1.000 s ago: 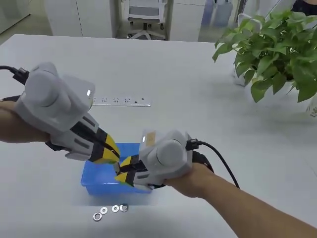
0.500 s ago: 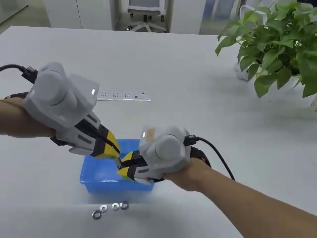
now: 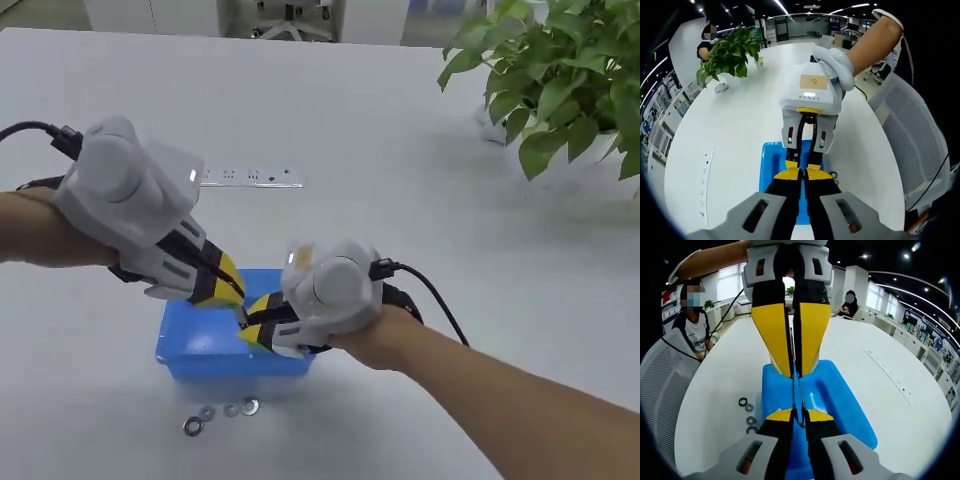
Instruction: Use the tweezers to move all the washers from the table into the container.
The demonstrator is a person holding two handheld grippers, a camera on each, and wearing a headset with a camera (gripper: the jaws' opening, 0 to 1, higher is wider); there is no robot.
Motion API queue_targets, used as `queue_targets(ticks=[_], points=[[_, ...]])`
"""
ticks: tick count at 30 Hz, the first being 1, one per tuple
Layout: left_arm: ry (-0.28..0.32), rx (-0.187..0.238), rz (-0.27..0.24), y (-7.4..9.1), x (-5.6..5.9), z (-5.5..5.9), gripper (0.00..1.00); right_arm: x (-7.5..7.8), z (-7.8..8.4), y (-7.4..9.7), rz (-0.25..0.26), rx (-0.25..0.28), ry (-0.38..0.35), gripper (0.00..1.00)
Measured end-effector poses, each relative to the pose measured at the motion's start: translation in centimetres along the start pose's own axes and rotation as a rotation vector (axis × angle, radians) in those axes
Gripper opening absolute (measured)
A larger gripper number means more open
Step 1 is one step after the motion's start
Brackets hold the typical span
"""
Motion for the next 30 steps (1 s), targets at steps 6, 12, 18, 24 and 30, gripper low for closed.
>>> queue_targets(ticks=[6,12,18,24,30], points=[[-0.003,-0.001,0.002,-0.3,-0.2,0.1,0.05,0.1,0.3,0.0,0.000,-0.008,-0.003,0.11],[-0.007,0.001,-0.004,-0.3,-0.3,-0.1,0.05,0.1,0.2,0.1,0.001,-0.006,-0.003,0.11],[-0.014,0.000,-0.007,0.1,-0.2,-0.6,0.05,0.1,-0.3,0.4,0.009,0.001,0.006,0.11],[-0.021,-0.001,-0.010,0.7,0.2,-1.2,0.05,-0.2,-1.1,0.9,0.015,0.011,0.016,0.11],[-0.035,0.000,-0.017,1.5,0.8,-2.1,0.05,-0.7,-2.1,1.3,0.027,0.026,0.028,0.11]])
Point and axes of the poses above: the centre of the closed fingertips' face, and the gripper's own axes: y roughly backward along the fingers, x roughly to its right, z roughly out of its underside, the point moved 3 cm from there along y, roughly backward along the fingers, and after that the axes turned 7 degrees about x, right-handed, at the moved point
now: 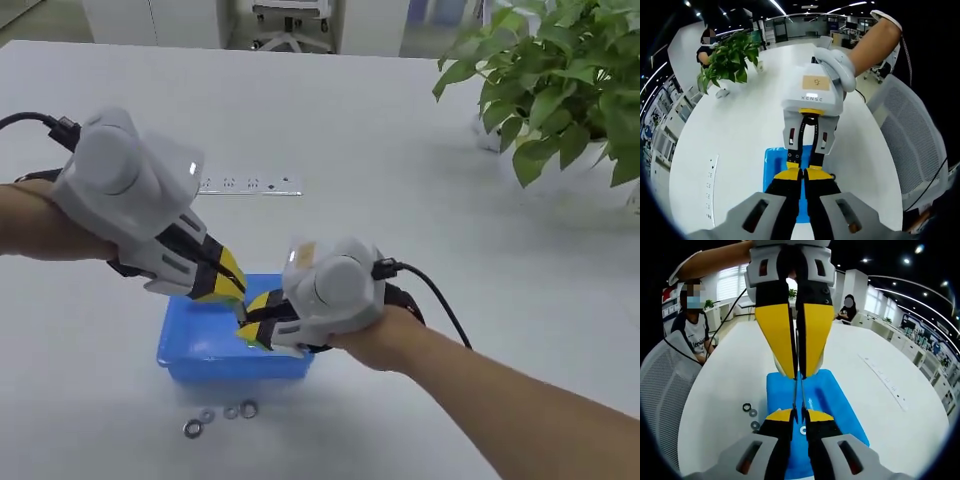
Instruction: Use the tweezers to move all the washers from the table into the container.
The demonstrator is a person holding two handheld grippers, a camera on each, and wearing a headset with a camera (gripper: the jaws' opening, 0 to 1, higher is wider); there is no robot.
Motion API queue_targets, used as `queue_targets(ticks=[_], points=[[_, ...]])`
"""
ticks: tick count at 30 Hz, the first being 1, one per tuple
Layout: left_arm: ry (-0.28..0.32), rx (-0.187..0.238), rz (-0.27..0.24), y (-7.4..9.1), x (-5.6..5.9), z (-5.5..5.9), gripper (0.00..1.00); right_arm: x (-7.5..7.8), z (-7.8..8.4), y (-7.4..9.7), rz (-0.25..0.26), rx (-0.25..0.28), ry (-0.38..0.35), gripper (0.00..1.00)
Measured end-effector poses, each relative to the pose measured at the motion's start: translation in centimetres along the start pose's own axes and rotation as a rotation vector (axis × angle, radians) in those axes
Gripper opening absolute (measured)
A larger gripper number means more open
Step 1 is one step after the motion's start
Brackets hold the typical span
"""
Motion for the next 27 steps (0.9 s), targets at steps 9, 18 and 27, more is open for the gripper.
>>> queue_targets(ticks=[9,18,27], points=[[-0.007,0.009,-0.014,0.9,0.8,-1.1,0.05,-0.6,-1.3,0.9,0.017,0.015,0.025,0.11],[-0.020,0.010,-0.024,1.5,1.8,-2.0,0.05,-1.5,-2.3,1.6,0.023,0.021,0.051,0.11],[-0.024,0.002,-0.024,1.9,3.2,-2.2,0.05,-2.7,-2.8,1.8,0.017,0.019,0.068,0.11]])
Point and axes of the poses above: the centre of the closed fingertips' face, and the gripper's own axes: y roughly backward along the fingers, x roughly to its right, z roughly out of its underside, the point moved 3 cm from there along y, roughly backward along the fingers, and after that the axes turned 7 degrees about x, right-handed, at the moved point
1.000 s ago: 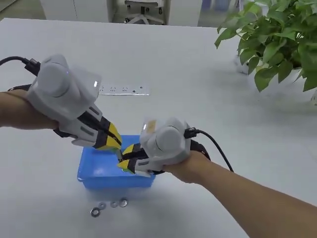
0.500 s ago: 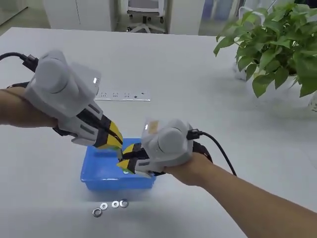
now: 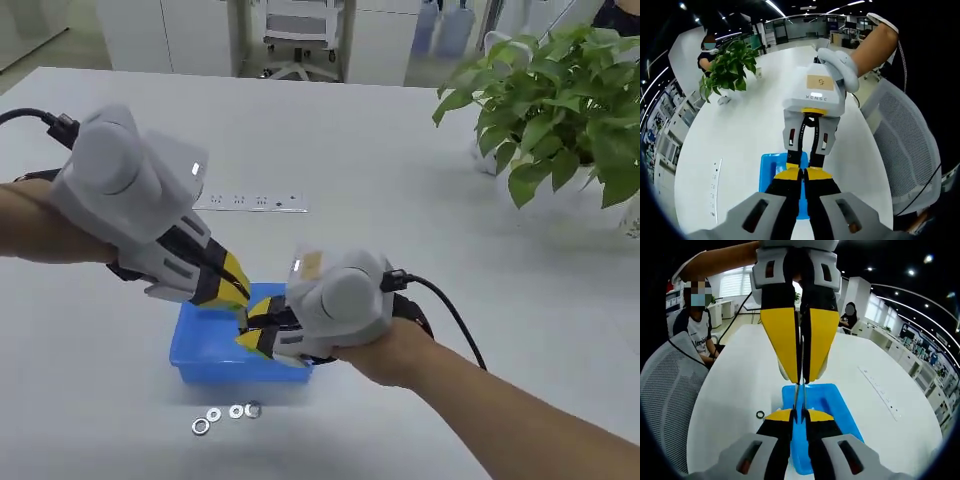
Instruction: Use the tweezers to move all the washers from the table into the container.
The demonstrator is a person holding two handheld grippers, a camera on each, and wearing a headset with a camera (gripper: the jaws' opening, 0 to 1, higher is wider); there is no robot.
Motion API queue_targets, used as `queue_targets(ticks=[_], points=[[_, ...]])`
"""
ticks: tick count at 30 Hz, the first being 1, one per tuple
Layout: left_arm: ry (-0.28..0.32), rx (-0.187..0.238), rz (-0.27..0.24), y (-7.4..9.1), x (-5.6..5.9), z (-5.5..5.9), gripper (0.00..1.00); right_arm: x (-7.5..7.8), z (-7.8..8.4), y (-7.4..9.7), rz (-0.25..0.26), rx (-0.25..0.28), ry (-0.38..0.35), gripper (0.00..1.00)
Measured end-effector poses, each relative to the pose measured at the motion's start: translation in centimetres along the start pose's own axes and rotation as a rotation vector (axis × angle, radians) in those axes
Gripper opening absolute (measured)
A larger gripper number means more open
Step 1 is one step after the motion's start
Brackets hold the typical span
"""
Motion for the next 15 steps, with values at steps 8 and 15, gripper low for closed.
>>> queue_targets(ticks=[8,15], points=[[0.007,-0.005,0.005,-0.1,1.3,0.4,0.05,-1.4,0.3,-0.1,-0.008,-0.003,-0.002,0.11],[0.019,-0.006,0.009,-0.5,2.2,0.8,0.05,-2.5,0.7,-0.3,-0.019,-0.004,-0.012,0.11]])
Point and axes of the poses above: the centre of the closed fingertips' face, and the gripper's own axes: y roughly backward along the fingers, x roughly to its right, z roughly out of its underside, the point moved 3 cm from there along y, roughly backward along the fingers, and after that the axes turned 7 degrees about x, right-handed, at the moved point
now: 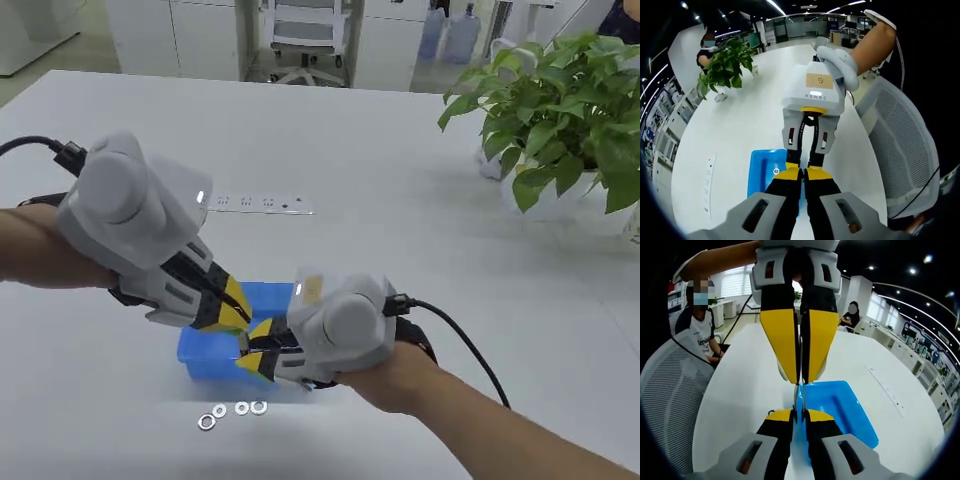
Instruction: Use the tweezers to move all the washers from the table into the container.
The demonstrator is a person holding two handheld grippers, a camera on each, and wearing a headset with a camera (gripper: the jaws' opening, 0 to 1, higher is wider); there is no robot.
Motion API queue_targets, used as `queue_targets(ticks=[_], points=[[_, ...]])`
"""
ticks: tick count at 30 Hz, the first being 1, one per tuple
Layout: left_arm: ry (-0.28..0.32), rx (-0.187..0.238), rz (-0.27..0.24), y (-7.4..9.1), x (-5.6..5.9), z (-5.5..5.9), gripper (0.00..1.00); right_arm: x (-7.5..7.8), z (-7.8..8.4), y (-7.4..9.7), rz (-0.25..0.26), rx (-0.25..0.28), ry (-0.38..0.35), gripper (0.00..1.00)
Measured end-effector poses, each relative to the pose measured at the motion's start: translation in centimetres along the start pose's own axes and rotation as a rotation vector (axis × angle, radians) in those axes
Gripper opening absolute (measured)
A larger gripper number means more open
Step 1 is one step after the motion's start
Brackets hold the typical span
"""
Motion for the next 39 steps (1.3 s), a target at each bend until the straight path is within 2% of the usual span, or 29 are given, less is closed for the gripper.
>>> queue_targets(ticks=[20,39], points=[[0.030,0.007,0.017,-2.4,1.5,1.2,0.06,-1.7,2.4,-0.3,-0.018,-0.030,-0.024,0.12],[0.057,0.004,0.029,-3.8,2.2,2.7,0.06,-2.6,4.3,-1.1,-0.034,-0.059,-0.028,0.12]])
Point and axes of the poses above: the centre of the closed fingertips' face, and the gripper's own axes: y roughly backward along the fingers, x roughly to its right, z roughly out of its underside, the point moved 3 cm from there along y, roughly backward along the fingers, and after that the axes turned 7 degrees about x, right-handed, at the moved point
